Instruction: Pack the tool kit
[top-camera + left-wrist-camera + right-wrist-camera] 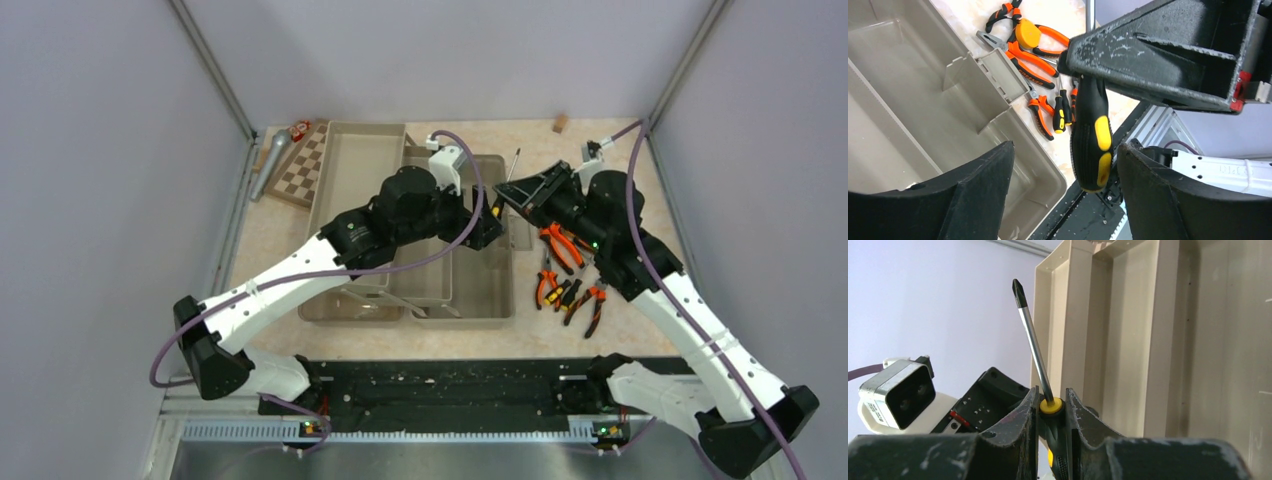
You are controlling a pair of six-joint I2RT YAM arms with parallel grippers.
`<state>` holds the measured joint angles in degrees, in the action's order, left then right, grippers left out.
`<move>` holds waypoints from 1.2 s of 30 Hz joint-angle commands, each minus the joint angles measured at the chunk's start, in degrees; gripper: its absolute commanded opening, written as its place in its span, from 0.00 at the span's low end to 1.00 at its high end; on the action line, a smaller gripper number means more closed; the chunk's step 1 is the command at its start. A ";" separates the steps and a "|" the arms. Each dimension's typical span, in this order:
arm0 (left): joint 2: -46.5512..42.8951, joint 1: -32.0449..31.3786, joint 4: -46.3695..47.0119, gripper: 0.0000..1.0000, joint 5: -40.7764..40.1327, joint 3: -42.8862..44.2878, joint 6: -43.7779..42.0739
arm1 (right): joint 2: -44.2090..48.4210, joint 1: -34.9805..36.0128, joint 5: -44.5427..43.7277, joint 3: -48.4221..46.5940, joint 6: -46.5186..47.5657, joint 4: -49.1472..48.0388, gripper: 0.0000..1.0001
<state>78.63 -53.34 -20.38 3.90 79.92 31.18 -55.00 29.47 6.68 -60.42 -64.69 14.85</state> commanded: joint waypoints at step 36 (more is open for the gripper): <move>-12.99 23.71 -39.65 0.00 -23.35 1.65 -7.40 | -4.91 -13.26 -19.26 6.60 20.87 33.90 0.66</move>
<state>64.95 -30.89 -57.36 -19.00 81.78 25.17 -59.11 16.67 -9.32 -57.21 -42.19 47.22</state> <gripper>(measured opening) 0.340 0.674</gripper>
